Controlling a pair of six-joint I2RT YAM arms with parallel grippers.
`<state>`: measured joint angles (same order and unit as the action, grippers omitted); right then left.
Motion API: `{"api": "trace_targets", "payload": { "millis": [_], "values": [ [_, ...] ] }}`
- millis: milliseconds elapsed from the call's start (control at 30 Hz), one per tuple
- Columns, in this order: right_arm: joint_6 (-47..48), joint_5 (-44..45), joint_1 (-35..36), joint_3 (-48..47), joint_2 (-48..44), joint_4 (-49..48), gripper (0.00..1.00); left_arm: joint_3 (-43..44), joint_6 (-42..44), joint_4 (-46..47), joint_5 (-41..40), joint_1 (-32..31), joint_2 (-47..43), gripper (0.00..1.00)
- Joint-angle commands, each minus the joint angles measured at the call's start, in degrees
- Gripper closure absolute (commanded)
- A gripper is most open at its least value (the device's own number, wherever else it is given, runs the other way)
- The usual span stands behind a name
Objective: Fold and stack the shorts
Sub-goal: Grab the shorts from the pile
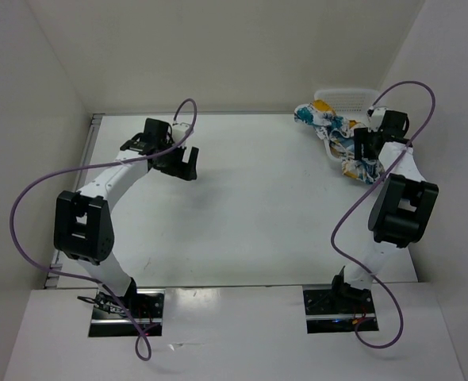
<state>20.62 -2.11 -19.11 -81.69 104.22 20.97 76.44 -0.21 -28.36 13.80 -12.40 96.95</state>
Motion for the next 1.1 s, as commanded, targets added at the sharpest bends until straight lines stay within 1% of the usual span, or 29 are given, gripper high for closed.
{"api": "trace_targets", "payload": {
  "millis": [0,33,67,133,167,200,267,333,367,500,667,733,833,867,933,967,1067],
  "values": [
    [1.8,-2.3,-0.3,2.8,-0.5,2.1,0.22,-1.0,0.2,0.5,0.9,0.3,-2.8,0.0],
    [2.3,-2.3,-0.3,3.7,-1.0,2.1,0.27,-1.0,0.2,0.5,0.9,0.3,-2.8,0.0],
    [2.3,-3.0,-0.3,3.7,-1.0,2.8,0.36,-1.6,0.2,0.5,0.9,0.3,-3.3,0.0],
    [4.1,-3.7,-0.3,5.2,-1.7,3.4,0.49,-2.2,0.2,0.5,0.9,0.3,-4.0,0.0],
    [4.1,-3.7,-0.3,5.2,-1.7,3.4,0.64,-2.2,0.2,0.5,0.9,0.3,-4.0,0.0],
    [4.1,-3.7,-0.3,5.2,-2.3,3.4,0.73,-2.7,0.2,0.5,0.9,0.3,-4.7,0.0],
    [2.9,-2.3,-0.3,5.2,-3.8,1.2,0.88,-3.3,0.2,0.5,0.9,0.3,-5.3,0.0],
    [1.8,-1.7,-0.3,3.0,-5.0,0.6,0.88,-3.3,0.2,1.0,0.9,0.3,-6.6,0.0],
    [0.9,-2.2,-0.3,2.0,-5.6,0.6,0.9,-3.3,0.2,1.0,0.9,0.3,-6.6,0.0],
    [-3.3,-2.7,0.4,-4.4,-7.7,-0.5,1.0,-3.8,0.2,1.6,0.3,0.3,-7.8,0.0],
    [-4.5,-4.5,5.8,-7.8,-12.5,-2.0,1.0,-3.8,0.2,2.2,-1.5,0.3,-10.5,0.0],
    [-5.0,-5.7,8.0,-8.6,-16.0,-3.4,1.0,-3.8,0.2,2.2,-2.2,0.3,-11.2,0.0],
    [-7.0,-7.2,13.5,-13.0,-18.7,-3.9,1.0,-3.8,0.2,3.2,-4.4,0.3,-12.5,0.0],
    [-7.9,-8.2,14.8,-17.6,-19.2,-3.9,1.0,-3.8,0.2,3.2,-5.0,0.3,-13.1,0.0],
    [-10.5,-11.3,19.0,-23.0,-18.2,-2.6,1.0,-3.8,0.2,3.8,-6.2,0.3,-13.6,0.0],
    [-10.5,-11.9,20.9,-28.4,-17.6,-1.6,1.0,-3.8,0.2,4.4,-7.0,0.3,-14.2,0.0],
    [-11.9,-14.6,28.1,-37.5,-14.6,0.7,1.0,-3.8,0.2,5.4,-9.1,2.6,-15.6,0.0]
  ]
}}
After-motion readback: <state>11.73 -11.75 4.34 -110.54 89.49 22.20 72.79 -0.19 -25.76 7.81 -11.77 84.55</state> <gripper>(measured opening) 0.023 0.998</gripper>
